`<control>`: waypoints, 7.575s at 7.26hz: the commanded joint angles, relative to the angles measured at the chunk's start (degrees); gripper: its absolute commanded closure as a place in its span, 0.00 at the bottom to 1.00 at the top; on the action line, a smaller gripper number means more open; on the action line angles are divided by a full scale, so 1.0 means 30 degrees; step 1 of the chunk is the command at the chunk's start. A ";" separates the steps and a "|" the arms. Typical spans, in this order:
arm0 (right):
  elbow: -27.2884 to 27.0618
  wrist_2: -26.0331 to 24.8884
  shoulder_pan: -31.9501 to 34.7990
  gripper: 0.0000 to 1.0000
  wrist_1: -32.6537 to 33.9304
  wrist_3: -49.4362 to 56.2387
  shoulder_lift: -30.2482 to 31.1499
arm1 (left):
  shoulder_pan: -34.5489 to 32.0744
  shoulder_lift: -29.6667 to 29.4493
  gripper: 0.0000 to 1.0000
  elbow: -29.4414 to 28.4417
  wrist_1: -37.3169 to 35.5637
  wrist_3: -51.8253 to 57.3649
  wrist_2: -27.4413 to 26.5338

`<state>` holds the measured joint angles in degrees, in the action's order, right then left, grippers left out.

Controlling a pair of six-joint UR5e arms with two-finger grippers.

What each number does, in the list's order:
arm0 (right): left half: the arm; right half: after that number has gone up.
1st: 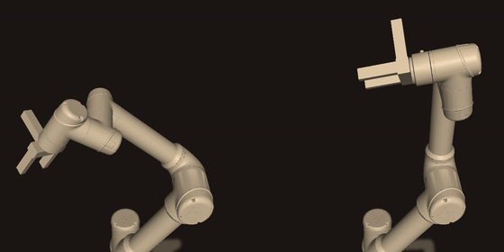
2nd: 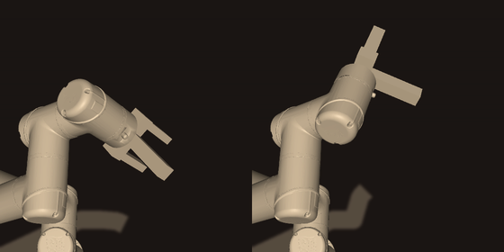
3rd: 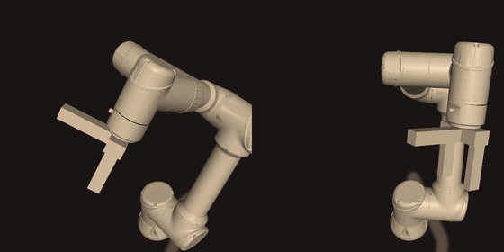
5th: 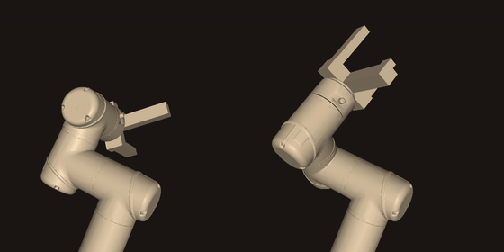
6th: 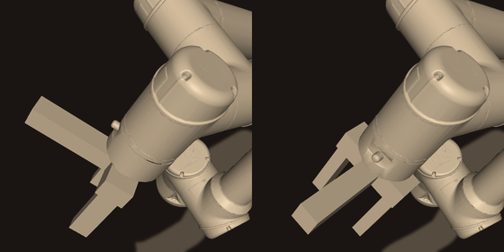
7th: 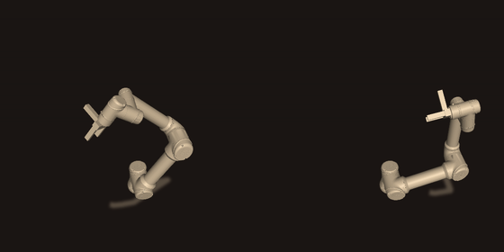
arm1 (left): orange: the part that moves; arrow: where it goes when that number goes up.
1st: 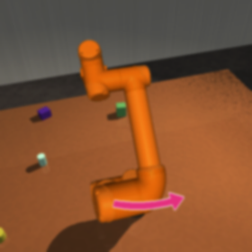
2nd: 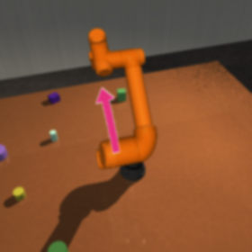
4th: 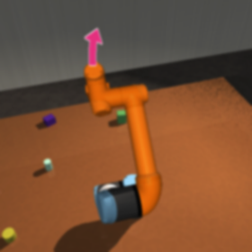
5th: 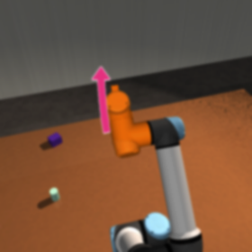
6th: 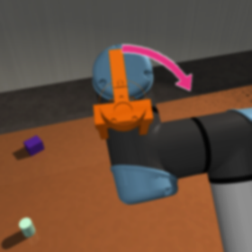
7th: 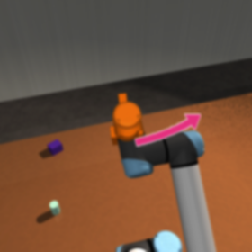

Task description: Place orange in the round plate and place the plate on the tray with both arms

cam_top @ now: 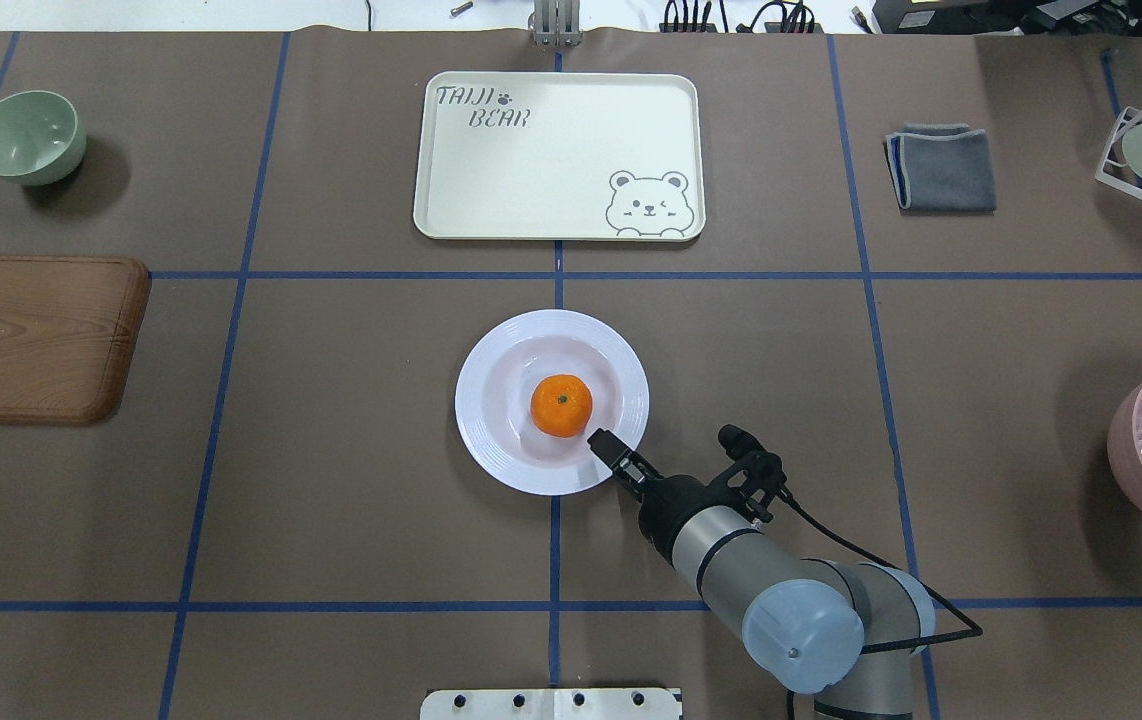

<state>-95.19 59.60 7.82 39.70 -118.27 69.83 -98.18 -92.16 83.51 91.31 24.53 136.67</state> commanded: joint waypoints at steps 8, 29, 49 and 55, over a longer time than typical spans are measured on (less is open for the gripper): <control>0.0383 0.0287 0.0672 1.00 -0.0021 -0.0450 -0.0453 | 0.0001 0.0016 0.01 0.0084 0.0033 -0.0002 0.0000; 1.5030 -0.3463 0.6534 0.01 0.4373 -1.0677 -1.2875 | 0.0030 -0.0160 0.00 0.0348 0.0033 -0.0090 0.0030; -0.0116 2.4371 2.8371 0.00 1.6336 4.3361 0.7623 | 0.1553 0.0367 0.01 0.3656 -0.0230 -0.5276 0.0381; -0.0323 2.2963 3.0088 0.00 1.6473 4.4670 1.0182 | 0.1641 0.1419 0.01 0.4007 -0.0084 -0.5159 0.0381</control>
<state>-96.27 128.01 98.05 89.12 16.22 100.50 -93.26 -89.02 94.87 90.91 8.98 137.81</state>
